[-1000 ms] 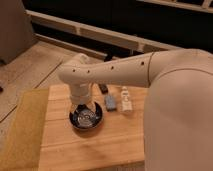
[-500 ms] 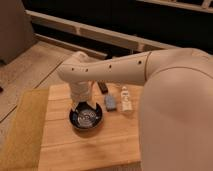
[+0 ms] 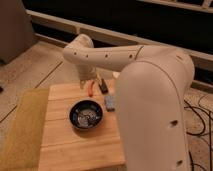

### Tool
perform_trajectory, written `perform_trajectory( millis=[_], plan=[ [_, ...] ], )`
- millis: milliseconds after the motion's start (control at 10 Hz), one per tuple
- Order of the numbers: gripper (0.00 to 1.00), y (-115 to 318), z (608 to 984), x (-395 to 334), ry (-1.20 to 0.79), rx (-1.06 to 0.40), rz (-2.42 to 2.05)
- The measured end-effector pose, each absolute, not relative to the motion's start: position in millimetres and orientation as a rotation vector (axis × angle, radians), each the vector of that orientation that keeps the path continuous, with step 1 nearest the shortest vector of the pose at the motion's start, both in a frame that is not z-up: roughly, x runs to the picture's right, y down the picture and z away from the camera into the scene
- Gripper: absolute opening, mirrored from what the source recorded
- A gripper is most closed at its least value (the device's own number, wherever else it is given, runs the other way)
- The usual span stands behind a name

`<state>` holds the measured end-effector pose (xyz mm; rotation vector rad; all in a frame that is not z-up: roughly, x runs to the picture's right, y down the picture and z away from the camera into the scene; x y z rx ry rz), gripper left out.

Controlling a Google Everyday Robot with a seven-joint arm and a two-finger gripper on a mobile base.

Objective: Drag the ceramic bowl in a circle

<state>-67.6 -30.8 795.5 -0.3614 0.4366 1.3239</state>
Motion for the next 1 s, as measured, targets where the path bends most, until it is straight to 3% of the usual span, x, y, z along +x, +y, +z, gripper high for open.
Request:
perform_trajectory(
  millis=[500, 1000],
  plan=[
    [0.65, -21.4, 801.7, -86.7, 0.358, -0.394, 1.31],
    [0.65, 40.1, 797.4, -75.6, 0.317, -0.387, 1.321]
  ],
)
